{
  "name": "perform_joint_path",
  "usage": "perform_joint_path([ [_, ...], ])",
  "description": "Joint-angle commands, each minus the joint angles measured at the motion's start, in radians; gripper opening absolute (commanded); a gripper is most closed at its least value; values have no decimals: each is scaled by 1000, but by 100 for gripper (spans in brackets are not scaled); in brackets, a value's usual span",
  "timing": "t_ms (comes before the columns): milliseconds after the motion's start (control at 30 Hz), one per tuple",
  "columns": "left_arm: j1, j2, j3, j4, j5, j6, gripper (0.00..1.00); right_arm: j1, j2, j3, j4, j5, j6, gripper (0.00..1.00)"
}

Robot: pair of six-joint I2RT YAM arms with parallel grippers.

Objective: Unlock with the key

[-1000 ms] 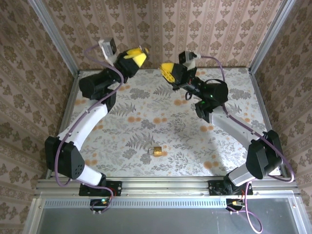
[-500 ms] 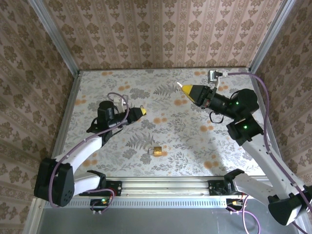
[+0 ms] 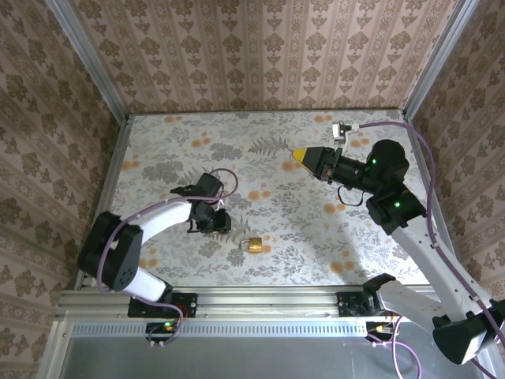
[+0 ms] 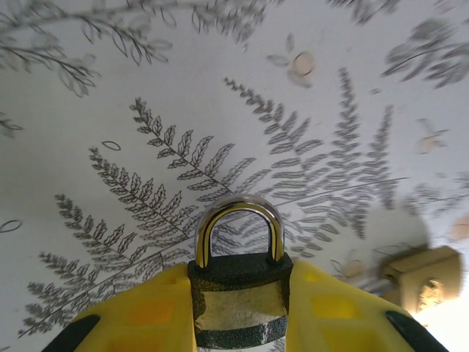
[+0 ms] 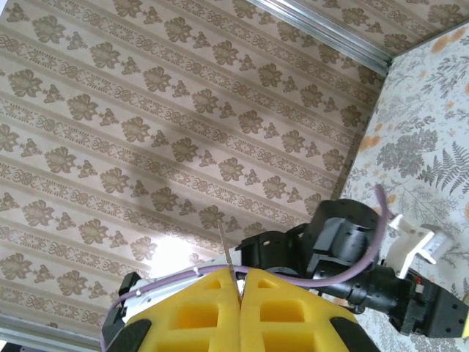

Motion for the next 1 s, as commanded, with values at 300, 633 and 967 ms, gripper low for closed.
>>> perform_joint_path([
  [300,-65,121,199,-244,-168,57,90,-38,-88,-65,-25,-40,-17,0],
  [633,-165,76,336,-365,-230,-8,88,-93,-173,-113,-67,-68,-30,0],
  [967,-184,206,299,-299,-228,-27,71,-148,-246,-173,-96,-112,-28,0],
])
